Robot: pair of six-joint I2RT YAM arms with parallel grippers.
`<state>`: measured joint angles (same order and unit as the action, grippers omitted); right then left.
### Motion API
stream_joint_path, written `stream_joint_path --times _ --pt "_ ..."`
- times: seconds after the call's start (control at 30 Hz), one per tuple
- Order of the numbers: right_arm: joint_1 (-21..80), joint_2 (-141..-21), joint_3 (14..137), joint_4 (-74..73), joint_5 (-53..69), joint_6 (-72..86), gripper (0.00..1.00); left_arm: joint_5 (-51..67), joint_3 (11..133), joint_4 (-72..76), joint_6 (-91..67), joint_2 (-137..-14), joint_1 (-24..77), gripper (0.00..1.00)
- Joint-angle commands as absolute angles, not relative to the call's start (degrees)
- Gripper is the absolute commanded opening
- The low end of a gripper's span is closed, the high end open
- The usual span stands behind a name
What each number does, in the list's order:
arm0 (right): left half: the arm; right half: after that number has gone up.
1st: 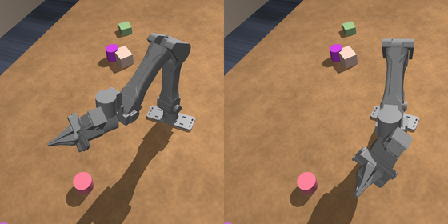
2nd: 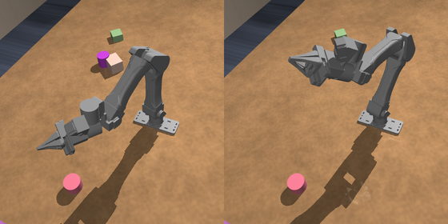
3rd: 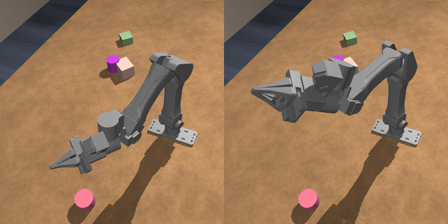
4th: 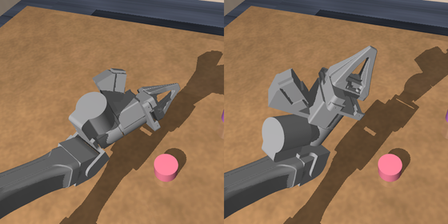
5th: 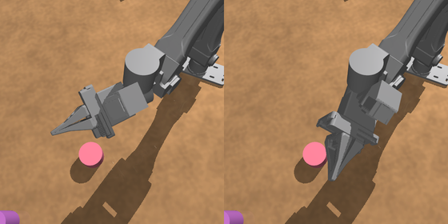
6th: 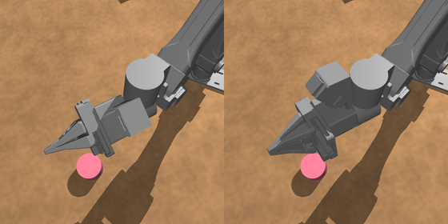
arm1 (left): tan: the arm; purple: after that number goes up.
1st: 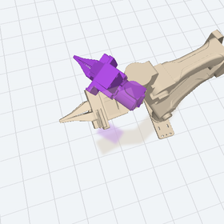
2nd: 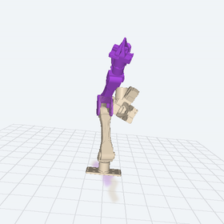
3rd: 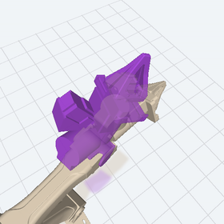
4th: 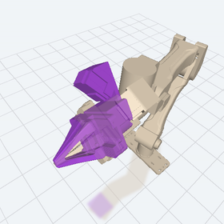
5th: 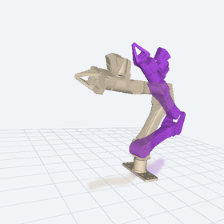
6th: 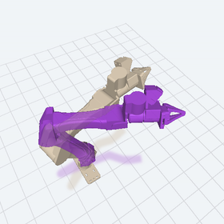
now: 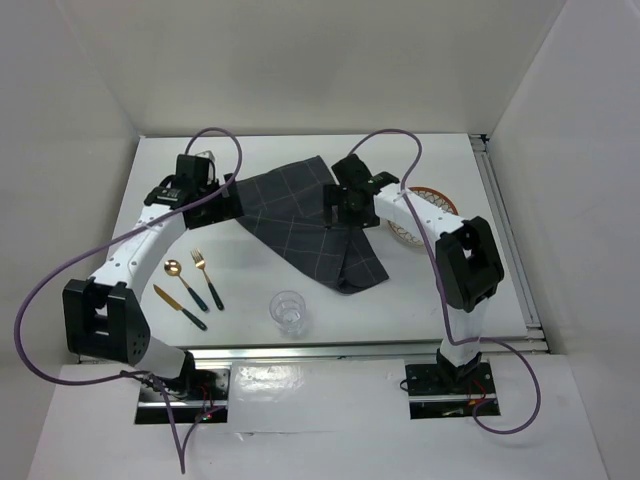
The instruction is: Set the dinner table for one person
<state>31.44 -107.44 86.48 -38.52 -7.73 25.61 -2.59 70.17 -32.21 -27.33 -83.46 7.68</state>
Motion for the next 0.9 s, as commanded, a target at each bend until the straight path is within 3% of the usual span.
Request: stream_joint_path --times 0.0,0.33,0.4,0.47,0.57,0.87 --pt "32.52 -108.54 89.38 -37.09 -9.05 24.87 0.99 -1.06 73.21 -32.61 -28.21 -84.72 7.38 1.00" --pt "33.05 -105.47 85.52 -33.23 -8.35 19.61 0.98 -4.83 74.79 -33.84 -28.21 -85.34 7.38 1.00" --pt "33.05 -104.86 82.81 -28.67 -7.65 16.28 0.91 -7.19 75.40 -34.36 -28.21 -85.34 7.38 1.00" --pt "33.05 -104.85 82.18 -25.24 -7.12 14.34 0.75 -8.95 75.94 -35.16 -28.83 -86.91 6.86 1.00" --pt "32.26 -106.69 82.18 -23.39 -4.76 11.87 0.60 -6.01 76.99 -36.04 -31.11 -89.63 4.93 1.00" --pt "29.01 -109.69 83.23 -20.57 -0.72 6.69 0.71 2.37 82.35 -36.65 -32.96 -100.70 0.53 0.95"
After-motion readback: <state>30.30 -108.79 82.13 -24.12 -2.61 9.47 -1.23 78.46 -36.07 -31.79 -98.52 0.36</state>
